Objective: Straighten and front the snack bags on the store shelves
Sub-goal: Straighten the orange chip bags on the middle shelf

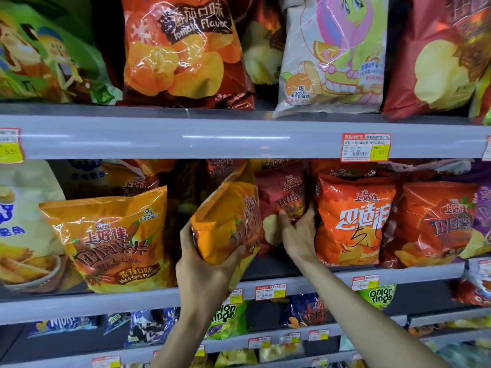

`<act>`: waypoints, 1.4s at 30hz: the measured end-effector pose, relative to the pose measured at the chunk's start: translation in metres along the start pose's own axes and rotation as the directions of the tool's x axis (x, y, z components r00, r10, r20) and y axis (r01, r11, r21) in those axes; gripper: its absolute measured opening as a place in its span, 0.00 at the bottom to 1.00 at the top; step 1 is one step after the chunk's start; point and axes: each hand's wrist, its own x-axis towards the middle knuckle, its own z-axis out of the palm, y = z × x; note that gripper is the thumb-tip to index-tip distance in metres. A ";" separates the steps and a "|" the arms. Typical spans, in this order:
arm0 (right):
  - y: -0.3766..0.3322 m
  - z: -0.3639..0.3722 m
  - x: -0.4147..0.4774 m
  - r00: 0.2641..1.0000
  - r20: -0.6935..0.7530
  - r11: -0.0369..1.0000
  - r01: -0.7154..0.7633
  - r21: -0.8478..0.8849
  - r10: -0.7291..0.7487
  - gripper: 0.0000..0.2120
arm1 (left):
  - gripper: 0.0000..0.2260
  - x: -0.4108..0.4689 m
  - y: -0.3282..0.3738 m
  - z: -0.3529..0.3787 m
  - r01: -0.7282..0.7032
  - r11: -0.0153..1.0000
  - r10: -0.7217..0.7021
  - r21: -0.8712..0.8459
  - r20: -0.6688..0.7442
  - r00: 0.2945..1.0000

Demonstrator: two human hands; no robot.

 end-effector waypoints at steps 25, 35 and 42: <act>-0.038 0.028 -0.034 0.875 0.473 0.953 -0.219 0.208 0.098 0.16 | 0.39 -0.036 0.002 -0.067 0.059 0.998 -0.059 0.004 0.120 0.991; -0.007 -0.051 -0.060 0.977 0.209 0.916 -0.112 0.386 0.032 0.26 | 0.41 0.019 0.025 0.017 0.090 0.993 -0.057 -0.072 0.377 0.924; -0.016 -0.065 -0.078 0.982 0.148 0.919 0.053 0.392 -0.120 0.27 | 0.34 0.042 0.024 0.065 0.120 0.972 -0.036 -0.203 0.374 0.927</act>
